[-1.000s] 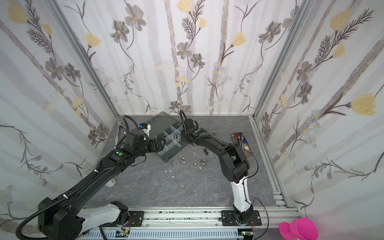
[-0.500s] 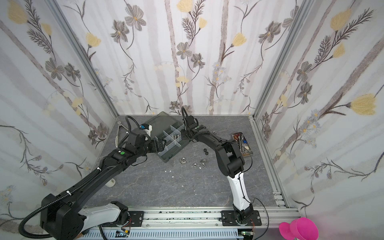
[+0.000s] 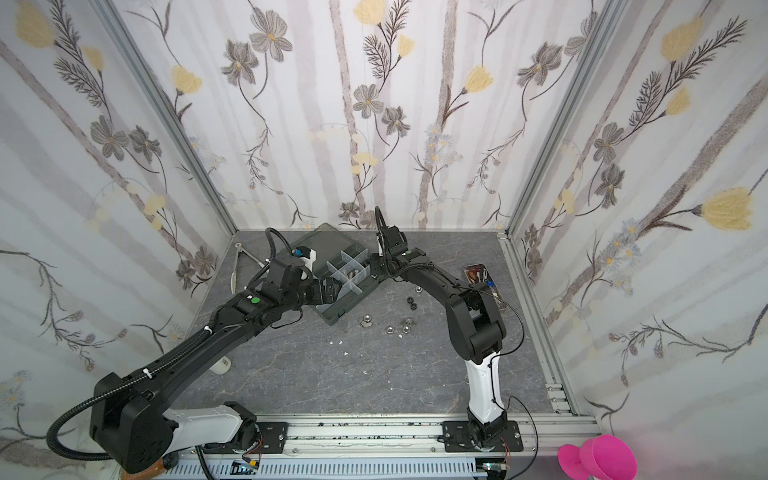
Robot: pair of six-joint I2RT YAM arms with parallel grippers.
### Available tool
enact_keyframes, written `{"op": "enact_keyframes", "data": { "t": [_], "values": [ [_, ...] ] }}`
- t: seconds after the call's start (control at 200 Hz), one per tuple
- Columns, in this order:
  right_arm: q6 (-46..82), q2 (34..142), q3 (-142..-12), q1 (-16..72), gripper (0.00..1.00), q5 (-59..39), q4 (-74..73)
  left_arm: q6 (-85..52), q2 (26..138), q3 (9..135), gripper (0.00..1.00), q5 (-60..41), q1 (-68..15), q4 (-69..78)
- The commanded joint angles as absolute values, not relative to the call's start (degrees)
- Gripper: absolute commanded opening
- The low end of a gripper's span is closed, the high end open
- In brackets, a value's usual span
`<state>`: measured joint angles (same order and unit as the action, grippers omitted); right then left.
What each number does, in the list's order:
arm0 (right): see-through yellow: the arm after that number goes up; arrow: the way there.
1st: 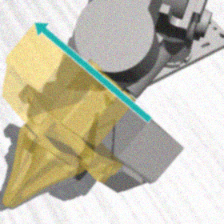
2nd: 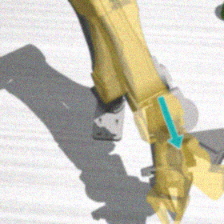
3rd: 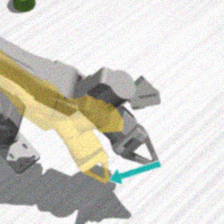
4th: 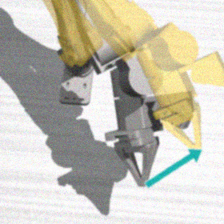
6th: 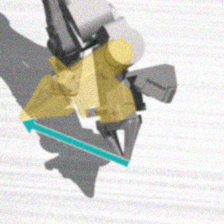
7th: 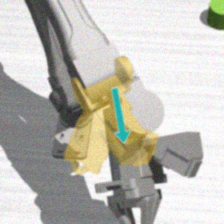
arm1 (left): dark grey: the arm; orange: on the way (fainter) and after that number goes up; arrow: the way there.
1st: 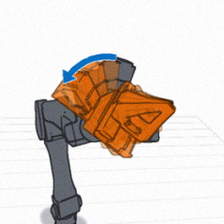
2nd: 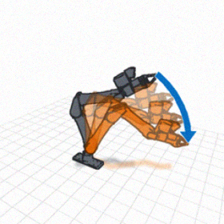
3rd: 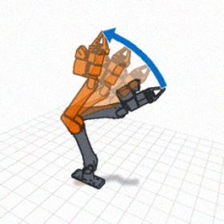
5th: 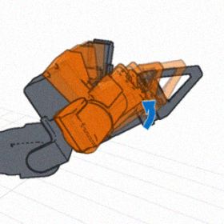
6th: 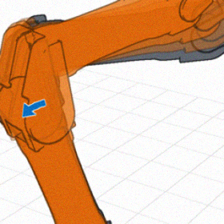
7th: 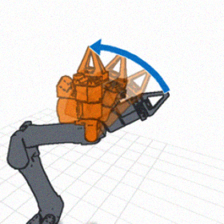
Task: Sort the screws and nuts into containers
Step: 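Withdraw the right gripper from the organizer toward the scattered nuts, then lower the left gripper onto a silver hex nut and close it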
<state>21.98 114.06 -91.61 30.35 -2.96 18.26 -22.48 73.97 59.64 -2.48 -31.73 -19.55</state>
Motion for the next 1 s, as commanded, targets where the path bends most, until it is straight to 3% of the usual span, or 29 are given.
{"op": "enact_keyframes", "data": {
  "t": [0.0, 0.55, 0.994],
  "values": [
    [21.6, 109.0, -86.3, 29.3, 0.41, -4.5, 13.0, -22.8, 75.4, 61.4, 0.97, -0.1, -33.4, -21.2],
    [23.8, 84.7, -55.4, 18.8, 0.41, -10.9, 2.1, -23.9, 92.2, 70.8, 0.91, 1.5, -40.8, -23.5],
    [28.7, 70.2, -36.0, 15.5, 0.41, -10.7, -8.7, -24.2, 107.0, 79.5, 0.65, 1.3, -44.0, -28.1]
  ]
}}
